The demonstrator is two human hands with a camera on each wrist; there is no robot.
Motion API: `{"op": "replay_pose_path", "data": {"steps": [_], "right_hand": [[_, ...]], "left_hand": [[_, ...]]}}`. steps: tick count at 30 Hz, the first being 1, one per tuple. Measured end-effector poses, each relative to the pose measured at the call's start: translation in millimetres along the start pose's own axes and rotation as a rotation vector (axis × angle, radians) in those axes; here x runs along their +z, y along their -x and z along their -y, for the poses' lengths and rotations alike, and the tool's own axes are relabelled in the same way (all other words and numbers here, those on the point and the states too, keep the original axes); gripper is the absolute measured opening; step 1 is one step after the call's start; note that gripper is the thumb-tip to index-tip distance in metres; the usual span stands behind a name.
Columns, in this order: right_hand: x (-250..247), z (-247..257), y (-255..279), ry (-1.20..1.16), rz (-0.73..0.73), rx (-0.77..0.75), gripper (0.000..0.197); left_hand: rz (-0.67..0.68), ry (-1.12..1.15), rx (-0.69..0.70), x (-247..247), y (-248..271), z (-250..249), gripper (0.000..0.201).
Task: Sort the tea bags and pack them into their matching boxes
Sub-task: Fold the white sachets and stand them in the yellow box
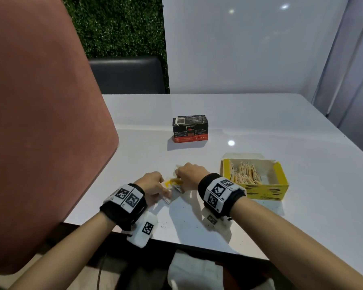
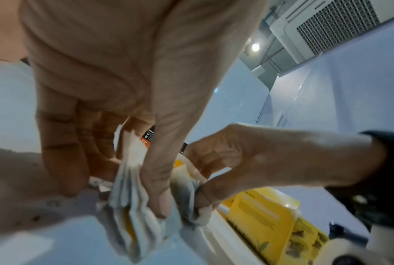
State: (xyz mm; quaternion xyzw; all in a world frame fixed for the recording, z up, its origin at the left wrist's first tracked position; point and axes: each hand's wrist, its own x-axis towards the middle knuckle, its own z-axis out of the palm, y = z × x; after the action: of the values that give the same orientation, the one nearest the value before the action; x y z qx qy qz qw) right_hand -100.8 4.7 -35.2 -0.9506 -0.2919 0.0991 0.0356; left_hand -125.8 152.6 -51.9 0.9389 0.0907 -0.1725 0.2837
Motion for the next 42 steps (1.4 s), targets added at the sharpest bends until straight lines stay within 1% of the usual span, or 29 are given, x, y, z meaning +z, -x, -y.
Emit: {"op": "replay_pose_path", "data": {"steps": [3,5,7,8,10,11,12,14,16,18,20,23,24,26,27,29,30,32,34,37,40,42], "right_hand": [[-5.1,-6.9,2.6,-0.152,-0.068,0.050,0.015],[-12.0,-14.3,4.0,-0.300,-0.130,0.079,0.004],[-18.6,-21.8,6.3,-0.488,-0.195,0.090,0.012],[-21.1,-24.5,8.5,-0.615,-0.230,0.095,0.012],[-24.8,-25.0,14.5,-0.870,-0.267,0.096,0.010],[-25.1,-23.8,17.0,-0.969,-0.272,0.094,0.011],[-24.4,-21.7,18.3,-1.057,-0.278,0.097,0.011],[-19.3,-16.3,20.0,-1.229,-0.307,0.122,0.011],[-11.8,-13.0,21.1,-1.403,-0.329,0.153,0.016],[-4.9,-12.1,24.3,-1.544,-0.314,0.166,0.017],[2.2,-14.5,27.1,-1.596,-0.305,0.173,0.019],[7.5,-17.4,31.6,-1.684,-0.303,0.193,0.027],[8.2,-17.6,32.2,-1.726,-0.300,0.194,0.026],[8.3,-15.7,34.7,-1.822,-0.270,0.147,0.012],[7.6,-14.4,36.2,-1.877,-0.252,0.112,0.009],[6.5,-13.7,35.8,-1.996,-0.210,0.071,0.012],[6.3,-13.7,34.9,-2.054,-0.194,0.077,0.013],[7.4,-13.7,33.4,-2.114,-0.174,0.100,0.017],[9.1,-14.7,31.5,-2.034,-0.190,0.109,0.021],[11.9,-11.4,30.0,-1.937,-0.240,0.064,0.019],[15.2,-9.3,29.1,-1.905,-0.304,0.114,0.027],[15.1,-9.3,29.7,-1.864,-0.329,0.118,0.032]], "left_hand": [[0.030,0.099,0.019,-5.6,-1.1,6.7,0.020],[0.026,0.152,0.045,-12.9,-2.2,13.4,0.022],[-0.008,0.259,0.072,-19.1,-0.5,18.8,0.023],[-0.023,0.352,0.088,-20.4,2.5,20.4,0.023],[-0.022,0.572,0.113,-19.8,10.5,19.0,0.035],[-0.023,0.654,0.127,-18.4,13.4,17.6,0.041],[-0.035,0.711,0.142,-16.6,15.6,15.2,0.043],[-0.086,0.798,0.155,-11.0,15.4,10.5,0.036],[-0.130,0.874,0.156,-4.6,13.9,5.8,0.030],[-0.120,0.883,0.164,0.1,13.6,3.4,0.026],[-0.092,0.890,0.175,2.9,13.1,5.3,0.023],[-0.060,0.985,0.202,3.3,14.3,7.7,0.018],[-0.046,1.015,0.206,2.8,14.9,8.0,0.019],[-0.022,1.073,0.193,1.8,16.2,7.3,0.020],[-0.011,1.108,0.180,1.3,16.3,6.9,0.020],[0.010,1.176,0.170,0.3,17.4,4.6,0.022],[0.008,1.192,0.176,-0.3,18.5,3.3,0.022],[-0.034,1.187,0.201,-0.3,19.6,1.5,0.020],[-0.092,1.164,0.224,0.2,19.9,0.0,0.021],[-0.158,1.114,0.260,1.5,21.2,-2.7,0.025],[-0.154,1.112,0.314,3.0,24.4,-5.3,0.023],[-0.134,1.160,0.328,1.4,27.0,-6.6,0.022]]}}
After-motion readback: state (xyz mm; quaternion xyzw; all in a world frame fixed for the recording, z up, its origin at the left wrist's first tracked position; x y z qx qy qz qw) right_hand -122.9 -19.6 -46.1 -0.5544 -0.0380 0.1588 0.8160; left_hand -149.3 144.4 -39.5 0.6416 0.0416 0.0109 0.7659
